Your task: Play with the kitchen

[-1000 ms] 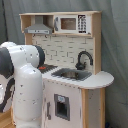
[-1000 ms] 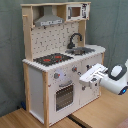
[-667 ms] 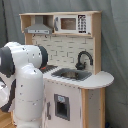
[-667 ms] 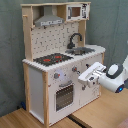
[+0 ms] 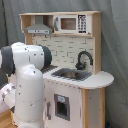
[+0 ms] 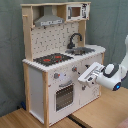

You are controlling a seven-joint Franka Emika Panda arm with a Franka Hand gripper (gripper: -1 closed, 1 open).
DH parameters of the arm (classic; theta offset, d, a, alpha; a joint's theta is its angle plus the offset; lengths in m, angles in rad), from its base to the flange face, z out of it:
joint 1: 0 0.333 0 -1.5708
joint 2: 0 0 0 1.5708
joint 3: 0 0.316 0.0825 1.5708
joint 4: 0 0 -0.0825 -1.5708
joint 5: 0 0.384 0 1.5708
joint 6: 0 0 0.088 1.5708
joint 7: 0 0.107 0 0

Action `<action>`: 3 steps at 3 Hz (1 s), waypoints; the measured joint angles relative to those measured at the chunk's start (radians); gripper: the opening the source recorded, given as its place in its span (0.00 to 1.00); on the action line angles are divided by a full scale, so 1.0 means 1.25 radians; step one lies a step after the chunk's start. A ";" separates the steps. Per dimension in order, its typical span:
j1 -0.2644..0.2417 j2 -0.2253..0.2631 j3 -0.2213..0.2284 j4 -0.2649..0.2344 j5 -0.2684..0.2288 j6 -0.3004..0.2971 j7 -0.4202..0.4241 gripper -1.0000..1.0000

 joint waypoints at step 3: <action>-0.075 0.013 -0.004 0.031 -0.129 0.188 0.000 1.00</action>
